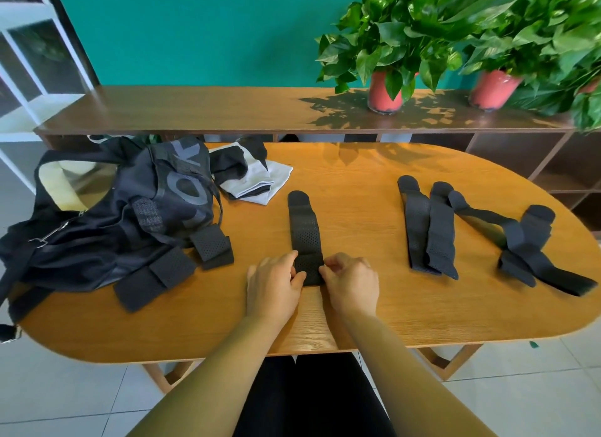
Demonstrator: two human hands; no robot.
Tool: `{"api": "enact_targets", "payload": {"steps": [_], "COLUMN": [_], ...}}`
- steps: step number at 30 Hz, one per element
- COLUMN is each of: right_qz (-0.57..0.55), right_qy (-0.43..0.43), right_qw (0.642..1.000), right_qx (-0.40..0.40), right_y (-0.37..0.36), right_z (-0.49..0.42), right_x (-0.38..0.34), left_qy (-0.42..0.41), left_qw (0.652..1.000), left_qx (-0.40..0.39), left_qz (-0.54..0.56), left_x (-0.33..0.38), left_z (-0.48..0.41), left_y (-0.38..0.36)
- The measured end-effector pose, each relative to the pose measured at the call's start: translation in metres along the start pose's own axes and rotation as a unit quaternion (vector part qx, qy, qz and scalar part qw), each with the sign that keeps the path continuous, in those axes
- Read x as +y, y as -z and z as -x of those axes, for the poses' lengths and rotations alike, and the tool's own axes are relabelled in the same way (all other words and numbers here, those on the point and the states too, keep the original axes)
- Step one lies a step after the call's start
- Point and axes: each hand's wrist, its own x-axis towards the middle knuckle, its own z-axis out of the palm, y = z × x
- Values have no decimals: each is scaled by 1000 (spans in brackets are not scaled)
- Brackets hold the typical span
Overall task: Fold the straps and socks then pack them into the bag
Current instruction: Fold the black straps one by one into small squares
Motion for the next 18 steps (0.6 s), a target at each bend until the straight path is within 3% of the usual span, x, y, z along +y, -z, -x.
{"api": "enact_targets", "payload": {"steps": [4,8,18], "right_qz": [6,0,-29], "right_qy": [5,12,24], "right_qw": [1000,1000,998], "right_qx": [13,19,51], "right_y": [-1,-7,-13], "right_z": [0,-3,2], "right_x": [-3,-1,0], "left_qy": [-18,-102,-146], "left_qw": [1000,995,986], "left_qx": [-7,-11,-81], "left_qz": [6,8,26], "left_x": [-5,-11,-16], "left_z": [1,-1,-3], "left_y": [-3,-8,-2]}}
